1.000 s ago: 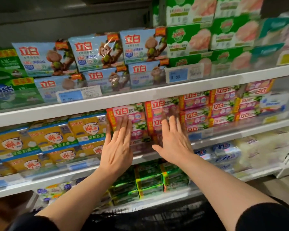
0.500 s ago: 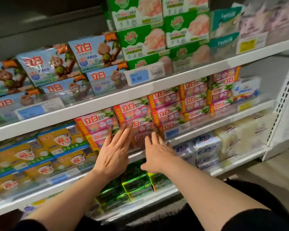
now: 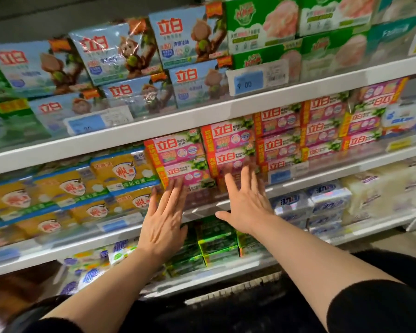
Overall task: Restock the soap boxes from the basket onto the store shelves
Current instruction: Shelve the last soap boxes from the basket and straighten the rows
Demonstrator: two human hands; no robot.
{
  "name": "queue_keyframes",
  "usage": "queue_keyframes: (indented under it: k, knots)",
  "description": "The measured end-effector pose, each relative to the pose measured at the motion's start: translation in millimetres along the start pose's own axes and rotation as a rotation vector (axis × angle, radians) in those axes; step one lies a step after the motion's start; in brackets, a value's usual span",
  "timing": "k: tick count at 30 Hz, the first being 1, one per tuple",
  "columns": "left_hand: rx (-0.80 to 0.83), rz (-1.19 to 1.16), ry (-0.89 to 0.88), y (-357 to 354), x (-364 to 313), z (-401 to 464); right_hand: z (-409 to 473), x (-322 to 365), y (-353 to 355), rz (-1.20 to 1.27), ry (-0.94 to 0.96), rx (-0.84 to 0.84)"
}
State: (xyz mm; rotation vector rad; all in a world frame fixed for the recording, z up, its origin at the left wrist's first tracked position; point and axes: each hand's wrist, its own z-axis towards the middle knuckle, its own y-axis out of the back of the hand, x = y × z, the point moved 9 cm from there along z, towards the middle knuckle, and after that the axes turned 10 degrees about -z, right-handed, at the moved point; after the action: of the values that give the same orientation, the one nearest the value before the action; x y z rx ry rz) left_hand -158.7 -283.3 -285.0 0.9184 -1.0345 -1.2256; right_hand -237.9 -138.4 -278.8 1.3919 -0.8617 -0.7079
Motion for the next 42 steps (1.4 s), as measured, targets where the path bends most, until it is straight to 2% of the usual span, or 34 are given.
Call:
queue_keyframes:
  k: [5, 9, 11, 14, 17, 20, 25, 28, 33, 37, 42]
  knots:
    - [0.046, 0.044, 0.032, -6.6, 10.0, -5.6, 4.2, 3.7, -4.0, -0.018, -0.039, 0.002]
    - [0.07, -0.004, 0.059, -2.4, -4.7, -8.8, -1.5, -1.0, -6.6, 0.02, -0.011, 0.084]
    - [0.119, -0.058, -0.058, -0.7, -31.7, -5.7, -10.6, -4.1, -12.5, 0.049, 0.014, 0.151]
    - [0.211, -0.132, -0.337, 1.9, -83.4, -0.6, -28.8, -21.9, -26.5, 0.004, -0.012, 0.273]
    - [0.142, -0.193, -0.368, 16.0, -106.8, 13.2, -40.8, -51.4, -17.7, -0.042, -0.094, 0.303]
    - [0.008, -0.268, -0.332, 31.5, -118.1, 34.7, -45.6, -78.0, 7.9, 0.029, -0.167, 0.251]
    - [-0.254, -0.336, -0.316, 58.1, -143.6, 77.3, -49.3, -123.7, 34.9, 0.116, -0.264, -0.015]
    - [-0.327, -0.342, -0.336, 65.2, -167.6, 102.6, -43.9, -142.1, 41.6, 0.128, -0.28, -0.083]
    - [-0.339, -0.262, -0.192, 50.9, -166.6, 125.1, -17.9, -143.4, 63.3, 0.06, -0.173, -0.16]
    - [-0.314, -0.111, -0.236, 32.6, -165.3, 128.6, 3.2, -132.6, 57.7, 0.026, -0.075, -0.158]
    - [-0.306, -0.08, -0.209, 29.7, -163.9, 130.3, 12.8, -130.0, 55.8, -0.012, -0.036, -0.166]
